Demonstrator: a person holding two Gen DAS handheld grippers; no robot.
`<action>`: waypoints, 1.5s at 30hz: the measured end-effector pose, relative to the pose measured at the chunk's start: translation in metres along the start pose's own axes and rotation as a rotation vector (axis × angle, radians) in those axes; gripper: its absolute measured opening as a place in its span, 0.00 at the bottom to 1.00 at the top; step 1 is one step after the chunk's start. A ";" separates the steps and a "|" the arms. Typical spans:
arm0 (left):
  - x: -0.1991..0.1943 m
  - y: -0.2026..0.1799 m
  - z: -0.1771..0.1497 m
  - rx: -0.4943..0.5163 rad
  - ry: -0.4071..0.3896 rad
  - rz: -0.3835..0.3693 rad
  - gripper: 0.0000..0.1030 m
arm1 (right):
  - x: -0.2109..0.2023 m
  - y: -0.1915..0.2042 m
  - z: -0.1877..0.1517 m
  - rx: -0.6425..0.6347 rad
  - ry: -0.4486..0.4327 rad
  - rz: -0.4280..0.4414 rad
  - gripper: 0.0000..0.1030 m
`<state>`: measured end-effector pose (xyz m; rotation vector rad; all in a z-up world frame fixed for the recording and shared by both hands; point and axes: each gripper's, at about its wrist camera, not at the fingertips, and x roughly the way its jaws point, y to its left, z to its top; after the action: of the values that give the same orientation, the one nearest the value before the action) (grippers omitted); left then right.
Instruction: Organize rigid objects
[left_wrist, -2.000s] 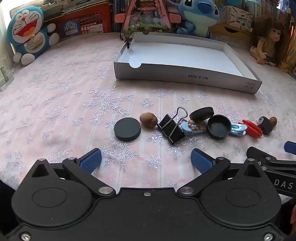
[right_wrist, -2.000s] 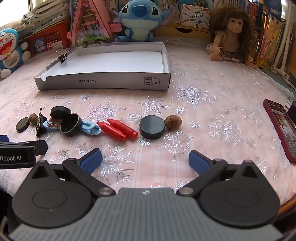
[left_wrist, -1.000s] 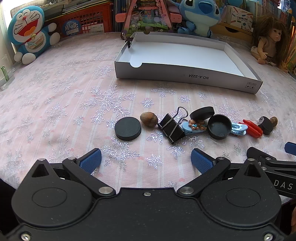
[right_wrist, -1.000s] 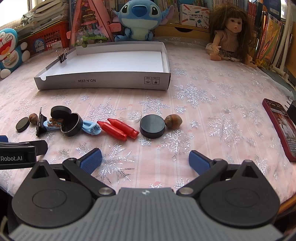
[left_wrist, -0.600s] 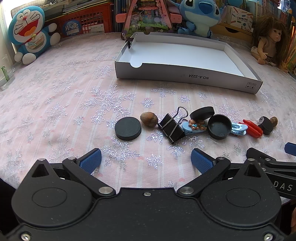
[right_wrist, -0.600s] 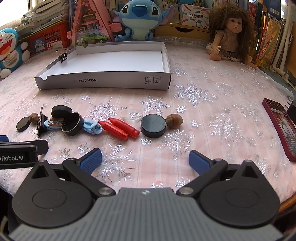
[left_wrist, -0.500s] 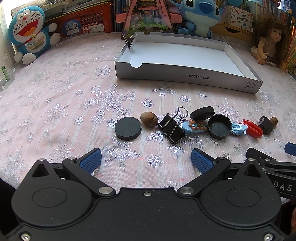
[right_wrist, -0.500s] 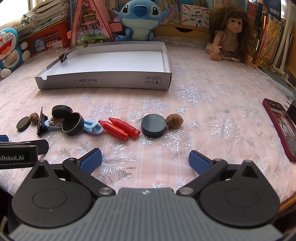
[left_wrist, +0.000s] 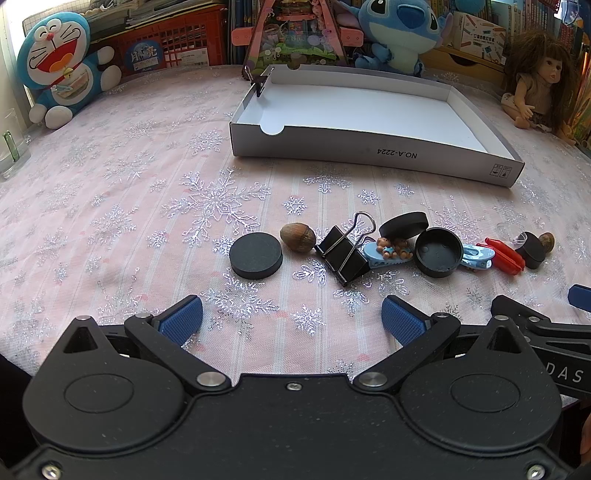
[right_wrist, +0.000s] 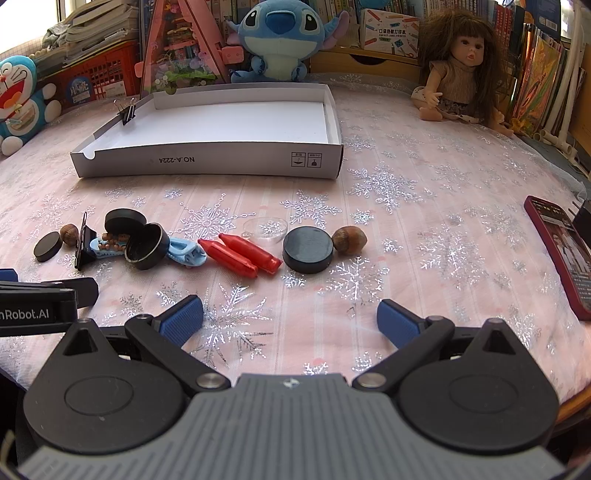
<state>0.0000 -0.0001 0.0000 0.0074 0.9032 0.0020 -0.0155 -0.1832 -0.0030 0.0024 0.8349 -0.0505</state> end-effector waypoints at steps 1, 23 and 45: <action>0.000 0.000 0.000 0.000 0.000 0.000 1.00 | 0.000 0.000 0.000 0.000 0.000 0.000 1.00; 0.000 0.000 0.000 0.001 -0.002 0.000 1.00 | -0.001 0.000 -0.001 -0.001 -0.004 0.000 1.00; -0.004 0.003 -0.006 0.014 -0.036 -0.010 1.00 | -0.007 -0.001 -0.014 -0.020 -0.097 0.035 1.00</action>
<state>-0.0068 0.0030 -0.0006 0.0156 0.8672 -0.0134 -0.0301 -0.1835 -0.0073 -0.0046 0.7384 -0.0090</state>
